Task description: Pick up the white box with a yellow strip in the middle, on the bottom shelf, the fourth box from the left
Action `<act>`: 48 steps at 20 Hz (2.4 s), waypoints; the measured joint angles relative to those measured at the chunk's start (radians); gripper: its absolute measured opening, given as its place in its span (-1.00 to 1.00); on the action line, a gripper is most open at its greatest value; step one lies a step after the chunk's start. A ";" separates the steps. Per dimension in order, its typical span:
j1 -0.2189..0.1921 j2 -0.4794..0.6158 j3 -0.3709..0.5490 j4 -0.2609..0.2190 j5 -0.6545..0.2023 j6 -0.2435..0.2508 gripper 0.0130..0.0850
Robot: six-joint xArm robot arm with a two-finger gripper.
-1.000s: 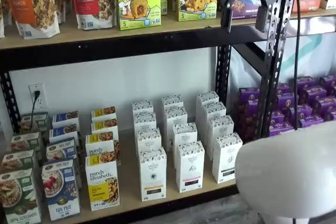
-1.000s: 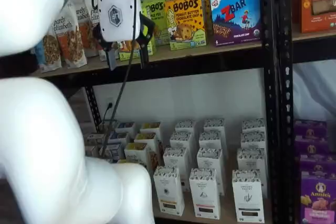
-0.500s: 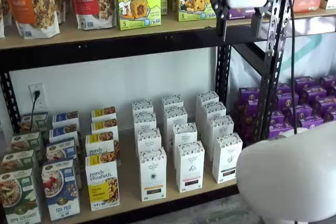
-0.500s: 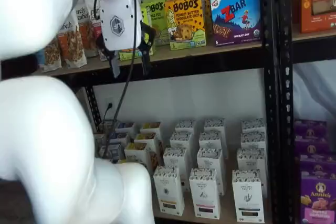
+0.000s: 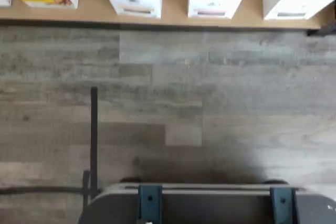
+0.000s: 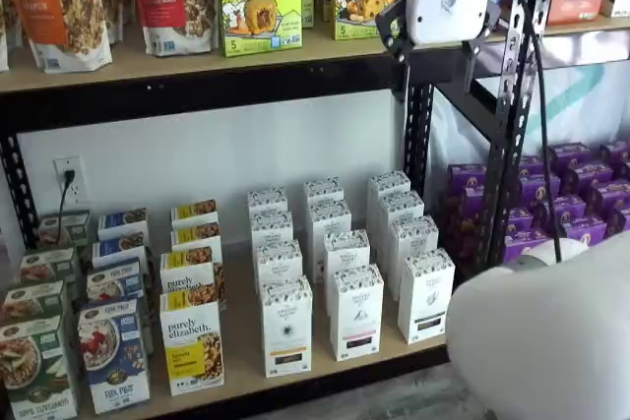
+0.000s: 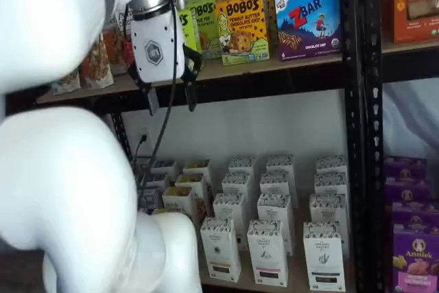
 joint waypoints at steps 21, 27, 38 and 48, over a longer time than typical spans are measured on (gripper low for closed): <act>0.094 0.040 0.172 -0.015 -0.210 0.096 1.00; 0.115 0.061 0.232 -0.032 -0.314 0.120 1.00; 0.119 0.083 0.322 -0.029 -0.505 0.125 1.00; 0.107 0.109 0.355 0.043 -0.592 0.083 1.00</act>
